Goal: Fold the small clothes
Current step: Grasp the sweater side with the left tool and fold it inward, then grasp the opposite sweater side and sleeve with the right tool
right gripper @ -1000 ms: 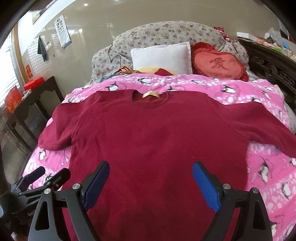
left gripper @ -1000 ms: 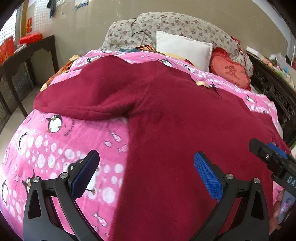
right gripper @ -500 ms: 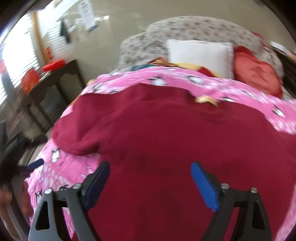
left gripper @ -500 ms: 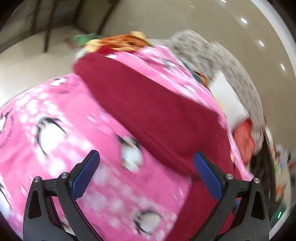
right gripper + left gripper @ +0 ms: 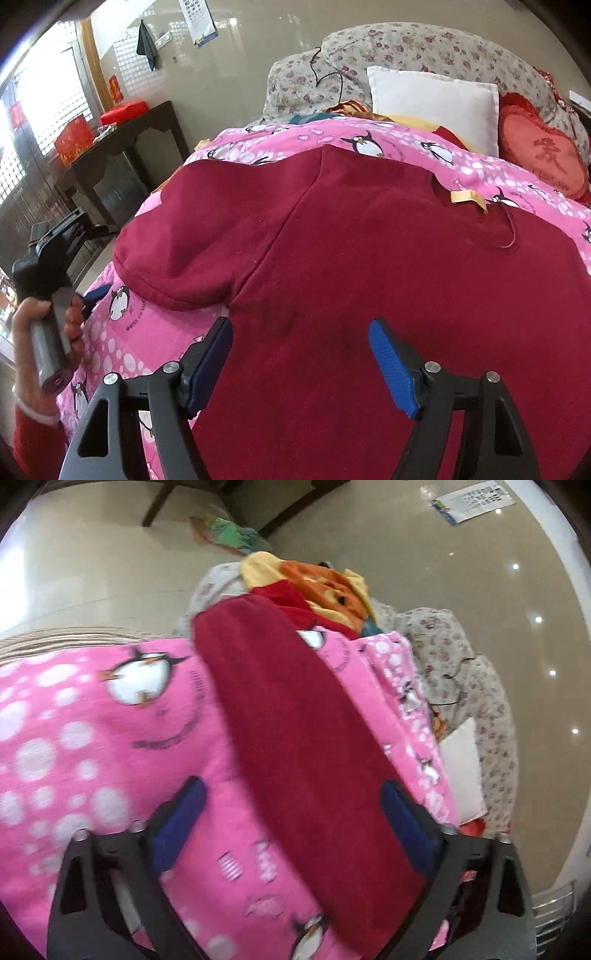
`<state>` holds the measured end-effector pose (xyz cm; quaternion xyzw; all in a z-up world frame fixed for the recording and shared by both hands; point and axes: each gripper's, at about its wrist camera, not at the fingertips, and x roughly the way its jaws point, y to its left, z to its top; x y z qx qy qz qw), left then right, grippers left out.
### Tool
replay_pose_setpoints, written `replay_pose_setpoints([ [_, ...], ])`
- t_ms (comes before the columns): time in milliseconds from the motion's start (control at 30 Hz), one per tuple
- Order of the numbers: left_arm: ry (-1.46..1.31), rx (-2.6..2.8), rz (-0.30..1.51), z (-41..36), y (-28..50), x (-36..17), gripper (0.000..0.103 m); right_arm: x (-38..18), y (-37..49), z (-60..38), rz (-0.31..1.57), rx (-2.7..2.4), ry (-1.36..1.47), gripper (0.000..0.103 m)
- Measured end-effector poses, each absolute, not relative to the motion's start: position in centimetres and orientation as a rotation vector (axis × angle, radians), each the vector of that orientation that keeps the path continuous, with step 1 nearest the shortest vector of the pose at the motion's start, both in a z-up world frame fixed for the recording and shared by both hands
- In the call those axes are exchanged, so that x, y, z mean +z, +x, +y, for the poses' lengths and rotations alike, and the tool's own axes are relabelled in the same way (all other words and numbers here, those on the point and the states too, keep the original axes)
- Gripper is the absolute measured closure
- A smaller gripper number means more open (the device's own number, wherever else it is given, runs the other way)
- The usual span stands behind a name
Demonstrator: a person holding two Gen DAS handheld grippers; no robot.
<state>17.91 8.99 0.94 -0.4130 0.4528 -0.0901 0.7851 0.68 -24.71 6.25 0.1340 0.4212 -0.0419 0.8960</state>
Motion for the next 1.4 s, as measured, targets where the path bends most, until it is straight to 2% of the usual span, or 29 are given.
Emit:
replay_pose_setpoints([
  [67, -0.904, -0.306, 1.021, 8.0, 19.7, 0.2, 0.078, 6.7, 0.2, -25.2, 0.864, -0.088, 0.281, 0.029],
  [100, -0.907, -0.328, 1.061, 7.7, 20.1, -0.3, 0.087, 7.0, -0.1, -25.5, 0.856, -0.090, 0.282, 0.029],
  [133, -0.896, -0.312, 1.082, 7.4, 20.1, -0.5, 0.091, 7.4, -0.5, -25.8, 0.850, -0.092, 0.284, 0.029],
  [200, -0.839, -0.305, 1.032, 7.1, 19.0, 1.1, 0.091, 8.3, -1.4, -26.8, 0.832, -0.102, 0.286, 0.029],
  [267, -0.756, -0.344, 0.930, 5.9, 16.7, 4.8, 0.093, 9.3, -2.6, -27.9, 0.805, -0.119, 0.277, 0.029],
  [467, -0.557, -0.630, 0.725, -1.4, 9.4, 15.5, 0.093, 11.3, -6.2, -33.0, 0.758, -0.231, 0.254, 0.029],
  [533, -0.486, -0.718, 0.691, -5.1, 6.9, 17.1, 0.092, 11.6, -7.5, -35.1, 0.743, -0.273, 0.272, 0.029],
  [633, -0.399, -0.872, 0.739, -11.6, 3.8, 16.5, 0.092, 11.7, -9.3, -38.1, 0.735, -0.343, 0.301, 0.029],
  [833, -0.183, -1.057, 0.898, -23.6, 0.1, 9.3, 0.091, 10.9, -12.9, -43.0, 0.757, -0.455, 0.371, 0.028],
  [900, -0.099, -1.073, 0.910, -24.4, -0.9, 8.2, 0.079, 10.7, -13.5, -44.0, 0.773, -0.479, 0.386, 0.028],
  [967, -0.100, -1.131, 0.948, -23.3, -1.3, 8.3, 0.051, 10.6, -13.6, -44.3, 0.777, -0.461, 0.392, 0.028],
  [1067, -0.119, -1.188, 0.915, -20.0, -2.5, 10.0, 0.034, 10.7, -12.9, -43.5, 0.765, -0.407, 0.385, 0.028],
  [1167, -0.070, -1.138, 0.851, -15.8, -3.0, 11.0, 0.024, 10.8, -11.8, -41.5, 0.754, -0.339, 0.368, 0.028],
  [1300, -0.015, -0.912, 0.798, -10.4, -1.8, 9.9, 0.024, 11.3, -9.7, -36.1, 0.771, -0.166, 0.254, 0.028],
  [1400, -0.136, -0.767, 0.813, -6.3, 1.5, 8.5, 0.024, 11.6, -8.1, -31.6, 0.759, -0.071, 0.132, 0.028],
])
